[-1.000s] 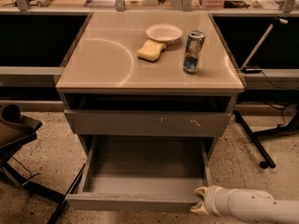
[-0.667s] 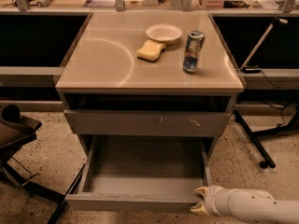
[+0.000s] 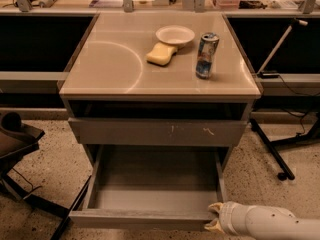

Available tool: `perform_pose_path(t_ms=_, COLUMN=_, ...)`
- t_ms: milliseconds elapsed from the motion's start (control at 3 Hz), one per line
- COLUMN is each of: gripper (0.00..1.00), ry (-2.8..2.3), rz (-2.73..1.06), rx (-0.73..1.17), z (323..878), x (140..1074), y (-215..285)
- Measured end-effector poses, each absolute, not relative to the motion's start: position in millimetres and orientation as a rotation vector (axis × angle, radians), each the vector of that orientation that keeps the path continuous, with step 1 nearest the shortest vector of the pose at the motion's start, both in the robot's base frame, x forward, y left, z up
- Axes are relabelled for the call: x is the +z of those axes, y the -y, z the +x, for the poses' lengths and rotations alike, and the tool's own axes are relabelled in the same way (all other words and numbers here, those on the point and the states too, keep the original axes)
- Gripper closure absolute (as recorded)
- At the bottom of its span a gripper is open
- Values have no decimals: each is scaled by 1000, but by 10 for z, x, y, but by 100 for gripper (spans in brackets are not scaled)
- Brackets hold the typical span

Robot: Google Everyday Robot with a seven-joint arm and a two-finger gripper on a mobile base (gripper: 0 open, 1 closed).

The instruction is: Open middle drawer

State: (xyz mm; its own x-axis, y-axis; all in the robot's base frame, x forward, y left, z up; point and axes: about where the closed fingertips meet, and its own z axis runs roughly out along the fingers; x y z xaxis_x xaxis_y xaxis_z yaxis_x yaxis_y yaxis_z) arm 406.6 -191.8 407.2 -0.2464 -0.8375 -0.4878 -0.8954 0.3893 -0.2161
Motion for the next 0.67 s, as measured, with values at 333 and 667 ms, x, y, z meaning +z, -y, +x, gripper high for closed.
perform_pose_path(t_ms=333, gripper=81, ry=-2120, rz=-1480, rx=143, z=4066, x=4072, y=1918)
perform_pose_path(t_ms=667, gripper=58, ry=-2120, rz=-1480, rx=143, z=4066, x=4072, y=1918)
